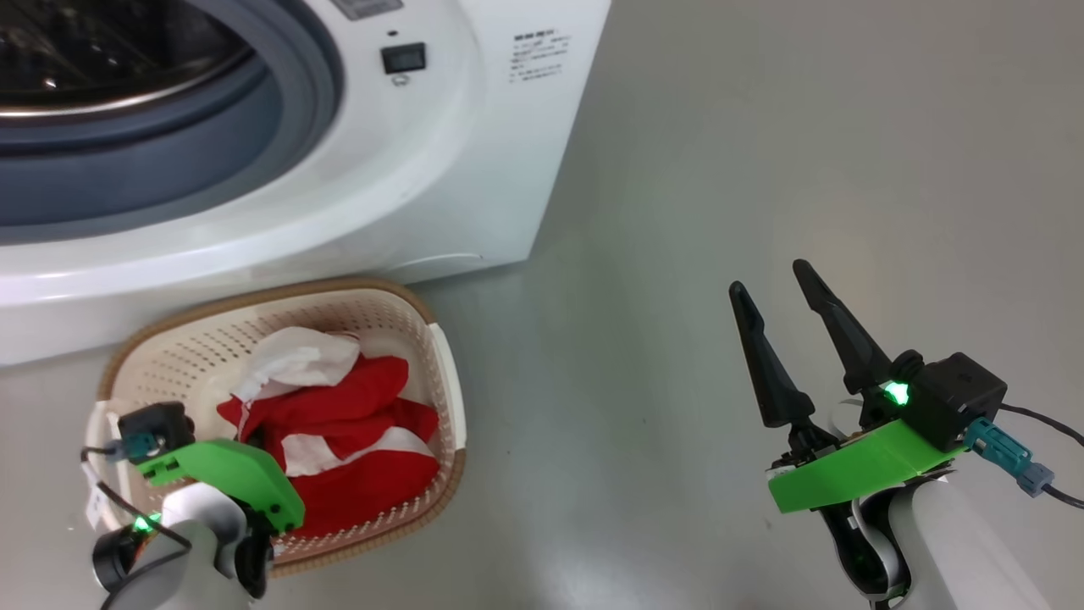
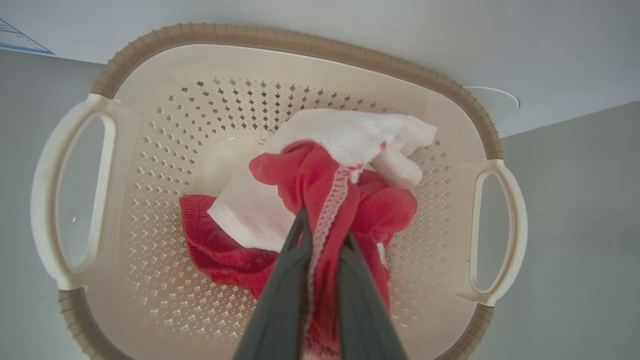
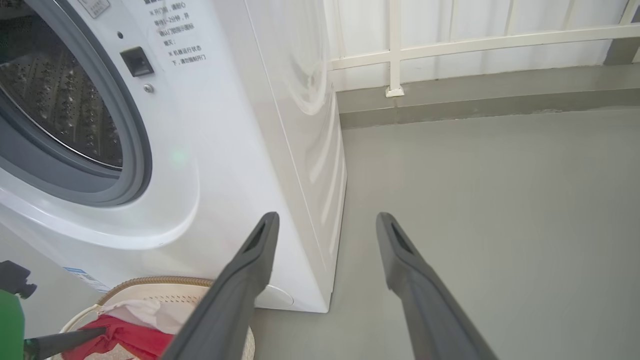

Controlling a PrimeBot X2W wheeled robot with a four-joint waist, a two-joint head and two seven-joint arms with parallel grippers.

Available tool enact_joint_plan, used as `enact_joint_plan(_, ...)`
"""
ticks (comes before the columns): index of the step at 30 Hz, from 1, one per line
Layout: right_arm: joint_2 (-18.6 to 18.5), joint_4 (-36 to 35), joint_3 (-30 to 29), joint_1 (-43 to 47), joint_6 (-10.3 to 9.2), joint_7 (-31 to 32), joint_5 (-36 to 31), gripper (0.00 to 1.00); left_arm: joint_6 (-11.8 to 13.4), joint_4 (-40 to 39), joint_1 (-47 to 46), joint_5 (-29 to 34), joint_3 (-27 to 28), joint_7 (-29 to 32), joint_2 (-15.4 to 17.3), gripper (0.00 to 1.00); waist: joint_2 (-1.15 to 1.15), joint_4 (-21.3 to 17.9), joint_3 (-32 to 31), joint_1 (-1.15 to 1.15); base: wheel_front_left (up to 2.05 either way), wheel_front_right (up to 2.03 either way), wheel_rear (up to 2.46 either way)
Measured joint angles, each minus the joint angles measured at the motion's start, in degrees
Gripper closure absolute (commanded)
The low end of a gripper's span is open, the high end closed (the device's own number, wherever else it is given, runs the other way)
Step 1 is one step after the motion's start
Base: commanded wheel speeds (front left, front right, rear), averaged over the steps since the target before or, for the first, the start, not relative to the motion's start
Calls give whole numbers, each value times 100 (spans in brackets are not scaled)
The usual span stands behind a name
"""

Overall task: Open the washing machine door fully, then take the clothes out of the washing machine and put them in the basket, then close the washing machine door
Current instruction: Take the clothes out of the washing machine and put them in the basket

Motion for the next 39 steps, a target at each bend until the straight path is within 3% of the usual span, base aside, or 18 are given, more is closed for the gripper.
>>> enact_joint_plan(5, 14, -20, 0, -11, 0, 0, 0, 0, 2, 110, -104, 4, -46, 110, 85, 100, 0, -115, 193, 0, 0, 0, 0)
enact_joint_plan(6, 15, -23, -2, -25, 0, 0, 0, 0, 2, 133, -129, 3, -47, 123, 86, 93, 0, -133, 226, 0, 0, 0, 0)
enact_joint_plan(7, 18, -27, -8, -37, 0, 0, 0, 0, 2, 143, -157, -1, -47, 123, 82, 80, 0, -147, 256, 0, 0, 0, 0)
enact_joint_plan(8, 18, -31, -16, -49, 0, 0, 0, 0, 2, 145, -187, -3, -52, 123, 79, 52, 0, -158, 284, 0, 0, 0, 0)
enact_joint_plan(9, 18, -31, -22, -54, 0, 0, 0, 0, 2, 147, -209, -3, -62, 123, 80, 12, 0, -164, 306, 0, 0, 0, 0)
enact_joint_plan(10, 19, -26, -24, -62, 0, 0, 0, 0, 2, 151, -224, -3, -71, 123, 79, 0, 0, -166, 320, 0, 0, 0, 0)
enact_joint_plan(21, 35, 136, -38, -105, 0, 0, 0, 0, -205, 155, -260, -46, -177, -505, 42, 0, 0, -74, -45, 0, 0, 0, 0)
enact_joint_plan(26, 51, 363, -208, -78, 0, 0, -51, 0, -302, -205, -31, -46, -230, -692, 33, 0, 0, 13, -407, 0, 0, 0, 0)
enact_joint_plan(39, 111, 548, -323, 341, 0, 0, -108, 0, -344, -2709, 1546, 144, 97, -702, 49, 0, 0, 235, -1367, 0, 0, 0, 0)
